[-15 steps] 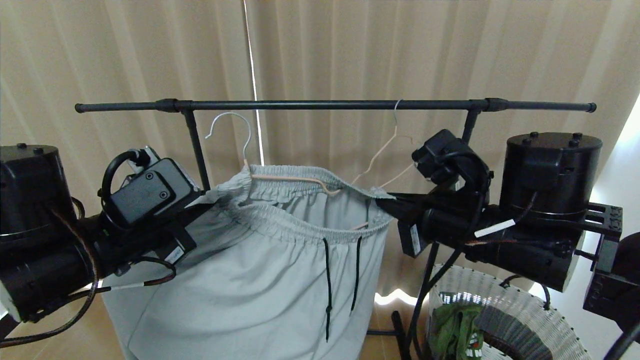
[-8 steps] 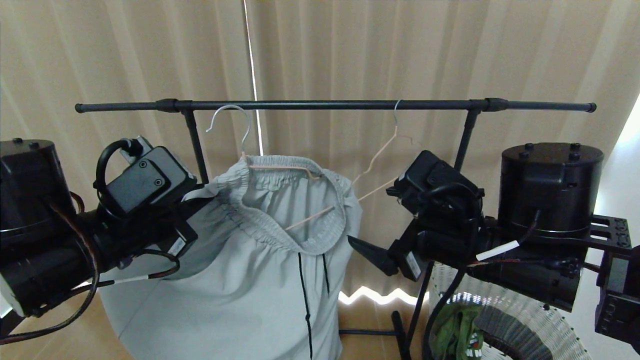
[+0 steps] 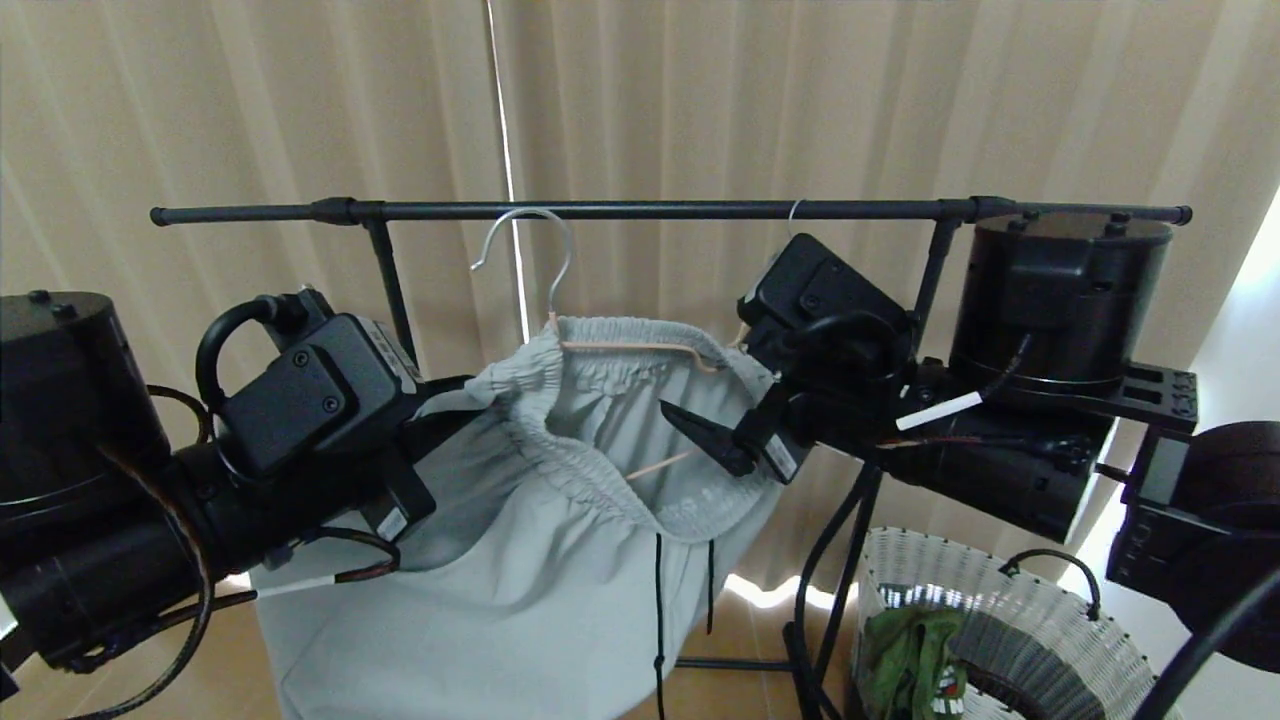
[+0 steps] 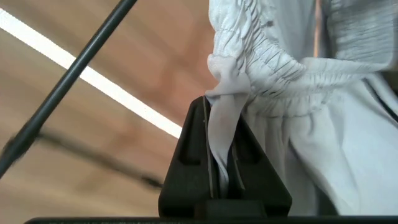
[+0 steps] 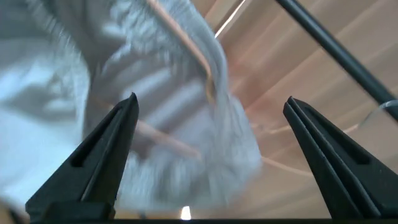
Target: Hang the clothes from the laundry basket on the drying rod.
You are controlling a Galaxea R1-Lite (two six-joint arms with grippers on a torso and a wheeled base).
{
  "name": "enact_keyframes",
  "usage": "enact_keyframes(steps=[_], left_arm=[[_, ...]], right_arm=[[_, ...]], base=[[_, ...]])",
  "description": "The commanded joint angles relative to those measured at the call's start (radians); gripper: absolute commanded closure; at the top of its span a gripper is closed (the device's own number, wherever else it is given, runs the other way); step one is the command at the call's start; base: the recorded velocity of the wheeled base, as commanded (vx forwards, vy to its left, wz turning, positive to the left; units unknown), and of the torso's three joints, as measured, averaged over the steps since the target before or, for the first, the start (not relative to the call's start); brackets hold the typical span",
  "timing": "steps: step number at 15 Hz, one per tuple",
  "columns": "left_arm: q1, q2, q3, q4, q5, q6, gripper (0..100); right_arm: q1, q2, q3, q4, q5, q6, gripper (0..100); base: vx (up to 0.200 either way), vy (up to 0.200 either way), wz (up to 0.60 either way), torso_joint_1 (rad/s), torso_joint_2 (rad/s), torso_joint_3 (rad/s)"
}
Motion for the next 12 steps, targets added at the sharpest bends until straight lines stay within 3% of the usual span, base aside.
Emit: enact_keyframes(steps=[1, 6, 7, 12], left_arm=[[-0.008, -0.004, 0.01, 0.0, -0.03, 0.002, 100], [-0.009, -0.013, 0.013, -0.002, -0.036, 0.005, 100], [-0.009, -0.014, 0.016, -0.002, -0.045, 0.005, 100], [-0.006, -0.019, 0.023, -0.002, -0.048, 0.005, 100]], right_arm=[[-0.016, 0.07, -0.057, 0.0, 0.0, -0.015, 0], [-0.036, 0.122, -0.112, 0.0, 0.001, -0.018, 0], [-0.036, 0.124, -0.112, 0.0, 0.001, -0.017, 100], [-0.035, 0.122, -0.111, -0.002, 0.001, -0.017, 100]], base=[[0.0, 0.0, 0.0, 0.0, 0.0, 0.0], [0.0, 0.0, 0.0, 0.0, 0.0, 0.0], [0.0, 0.0, 0.0, 0.0, 0.0, 0.0], [0.0, 0.0, 0.0, 0.0, 0.0, 0.0]])
